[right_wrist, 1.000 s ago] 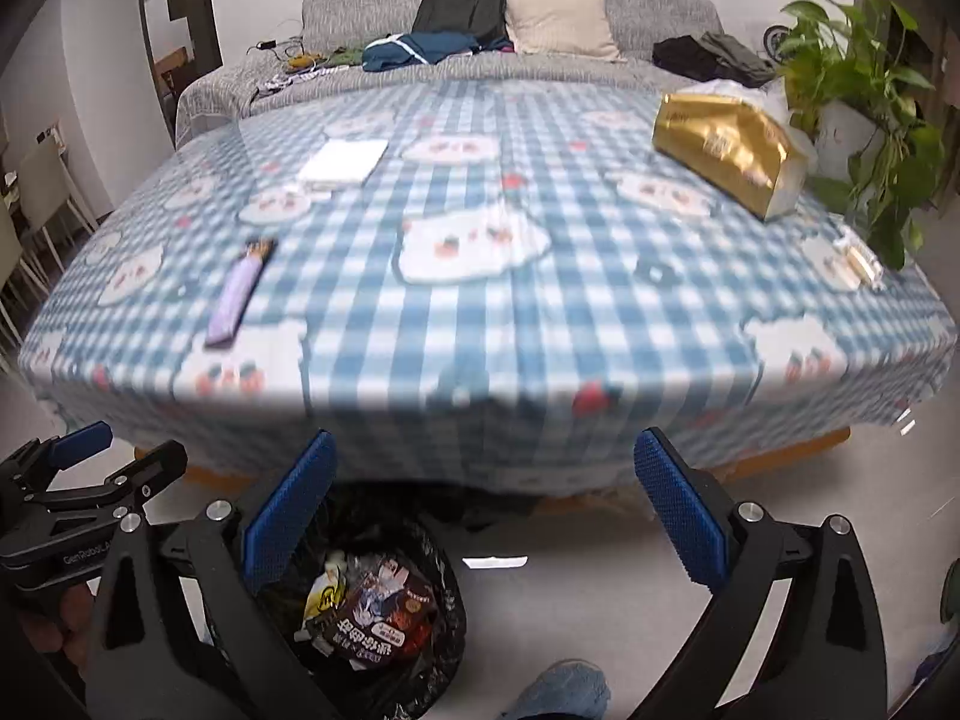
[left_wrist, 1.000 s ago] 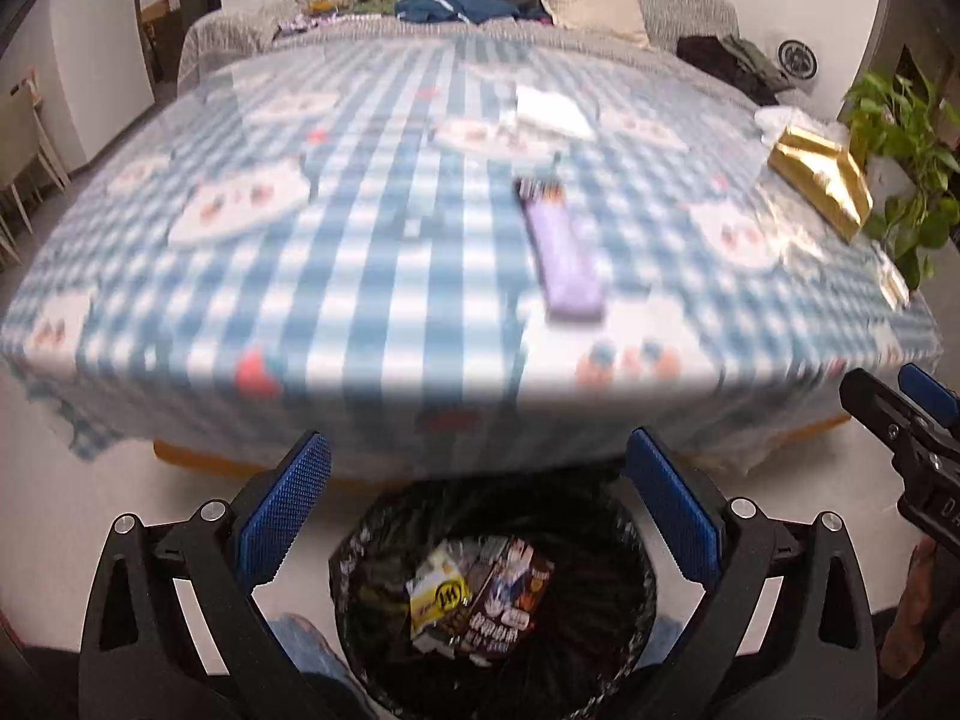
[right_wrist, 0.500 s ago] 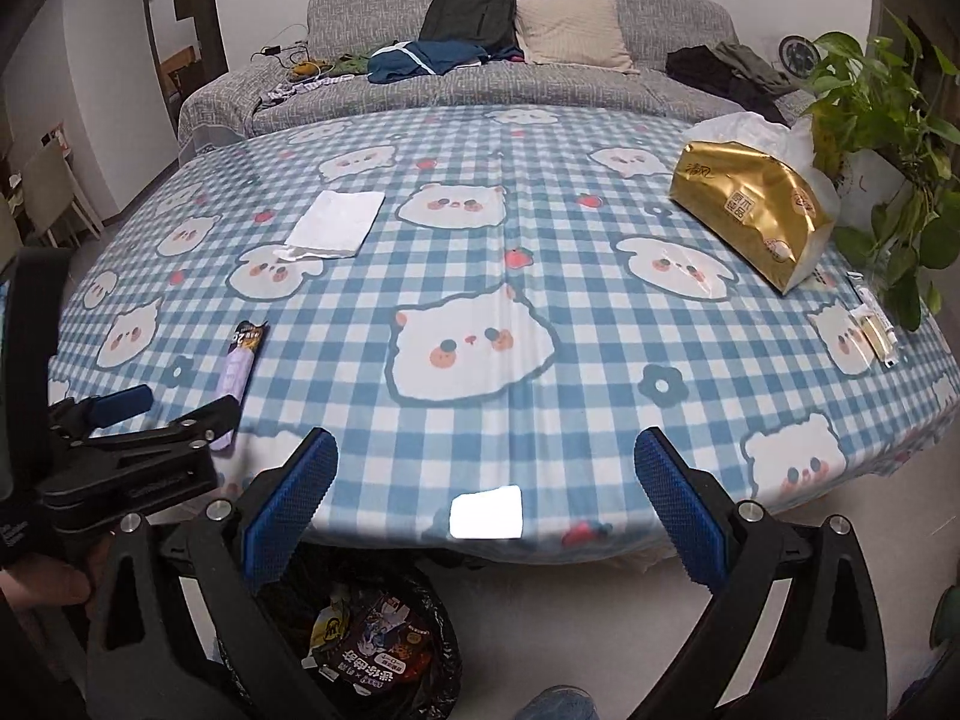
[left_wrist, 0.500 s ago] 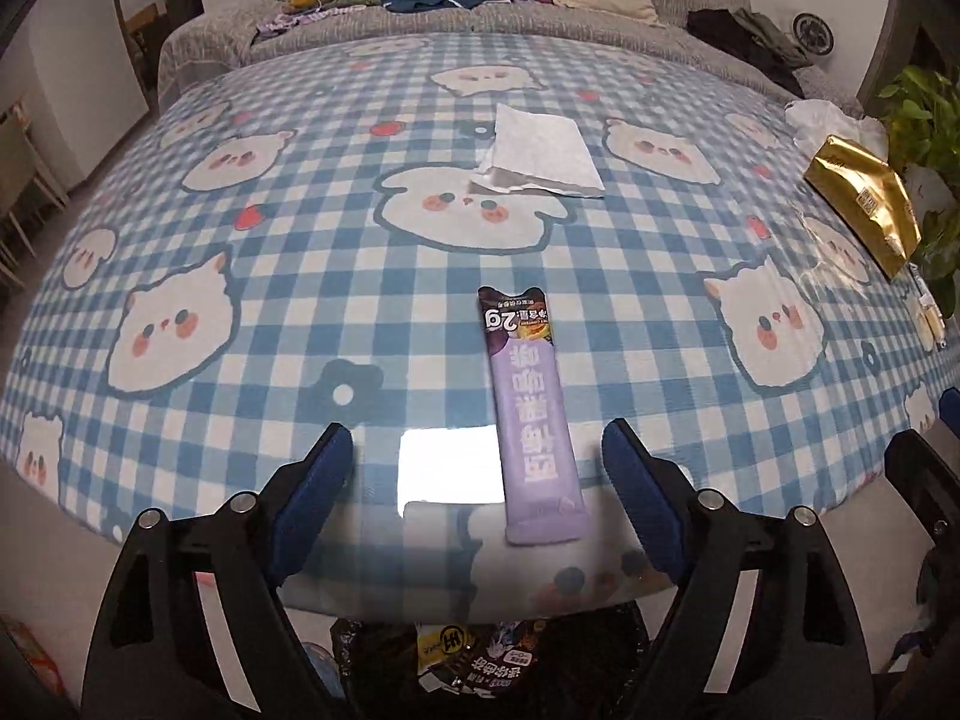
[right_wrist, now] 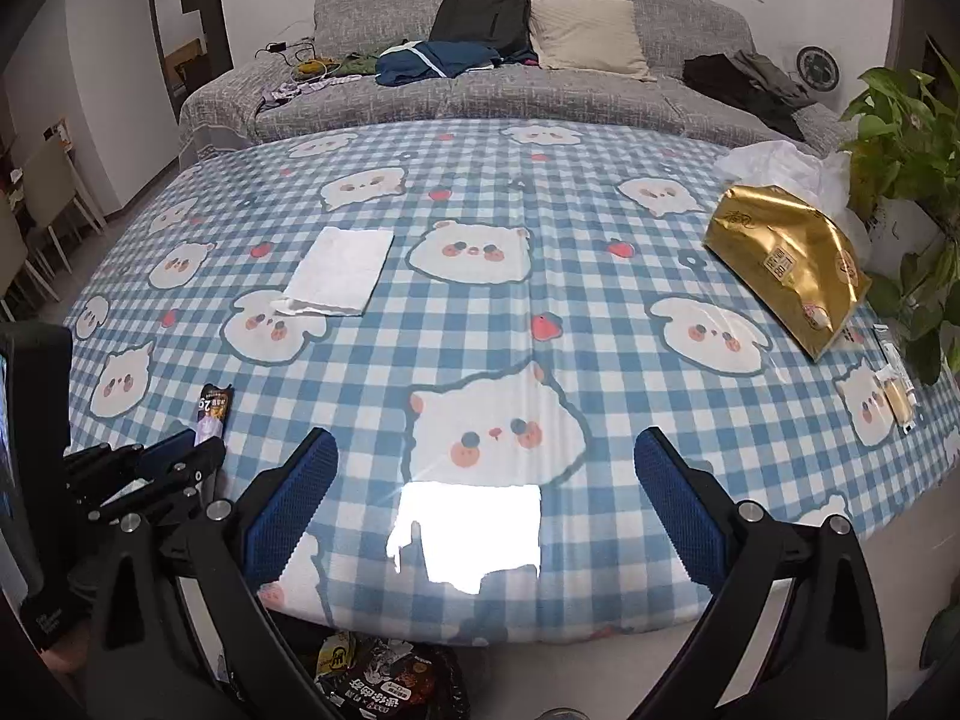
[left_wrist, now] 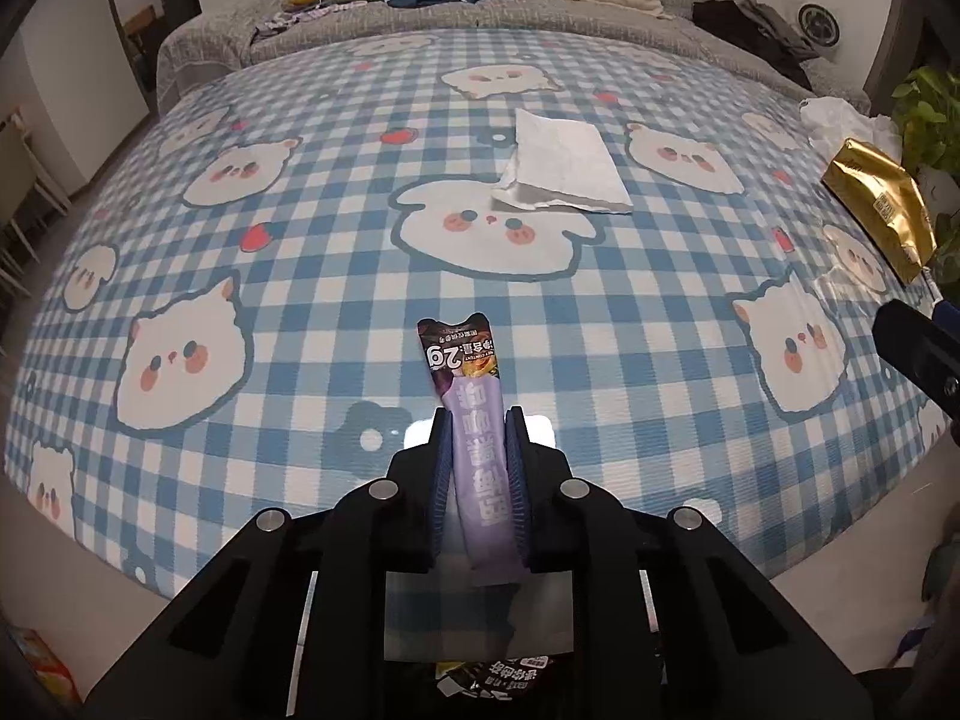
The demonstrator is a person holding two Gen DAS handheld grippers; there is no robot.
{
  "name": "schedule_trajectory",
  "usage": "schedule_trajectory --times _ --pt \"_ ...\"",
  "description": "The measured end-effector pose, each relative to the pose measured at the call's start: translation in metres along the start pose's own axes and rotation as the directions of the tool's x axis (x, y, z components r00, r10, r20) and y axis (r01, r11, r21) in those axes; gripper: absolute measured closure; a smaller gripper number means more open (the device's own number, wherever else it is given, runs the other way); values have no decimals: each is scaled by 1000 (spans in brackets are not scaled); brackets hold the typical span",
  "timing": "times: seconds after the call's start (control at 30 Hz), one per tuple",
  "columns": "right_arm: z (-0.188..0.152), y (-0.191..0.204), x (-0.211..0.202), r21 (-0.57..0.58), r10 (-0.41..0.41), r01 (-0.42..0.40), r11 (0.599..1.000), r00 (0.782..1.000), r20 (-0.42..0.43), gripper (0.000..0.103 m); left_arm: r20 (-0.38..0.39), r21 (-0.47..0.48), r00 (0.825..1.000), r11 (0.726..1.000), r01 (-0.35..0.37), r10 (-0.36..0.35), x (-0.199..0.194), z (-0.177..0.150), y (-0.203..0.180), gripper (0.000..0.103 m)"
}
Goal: Collect trash
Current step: 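Grasp the purple snack stick with left tool while right tool grasps the white tissue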
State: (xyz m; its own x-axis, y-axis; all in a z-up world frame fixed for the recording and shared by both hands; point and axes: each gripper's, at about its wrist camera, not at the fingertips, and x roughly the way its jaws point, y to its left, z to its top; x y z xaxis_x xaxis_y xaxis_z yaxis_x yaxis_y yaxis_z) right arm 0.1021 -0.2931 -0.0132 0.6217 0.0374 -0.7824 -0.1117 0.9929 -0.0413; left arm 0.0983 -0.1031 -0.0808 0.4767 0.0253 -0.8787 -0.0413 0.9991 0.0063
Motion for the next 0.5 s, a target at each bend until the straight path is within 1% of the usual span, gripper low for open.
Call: schedule_trajectory --times 0.1,0.17,0.27,0.4,0.5 --pt "11 12 9 1 24 -24 1000 1000 -6 8 20 -12 1000 1000 -12 12 -4 9 18 86" --pt "19 23 15 -3 32 -32 999 999 -6 8 24 -28 1000 1000 -10 11 -5 17 34 86" --pt "32 39 26 -6 52 -53 999 999 -12 8 37 -51 999 998 -25 27 -6 31 60 86" --pt "52 57 44 14 79 -79 997 997 -21 8 51 -90 998 996 -27 32 -6 53 96 86" --pt "68 70 63 25 92 -92 995 995 -32 8 50 -97 998 995 -22 27 -4 67 113 86"
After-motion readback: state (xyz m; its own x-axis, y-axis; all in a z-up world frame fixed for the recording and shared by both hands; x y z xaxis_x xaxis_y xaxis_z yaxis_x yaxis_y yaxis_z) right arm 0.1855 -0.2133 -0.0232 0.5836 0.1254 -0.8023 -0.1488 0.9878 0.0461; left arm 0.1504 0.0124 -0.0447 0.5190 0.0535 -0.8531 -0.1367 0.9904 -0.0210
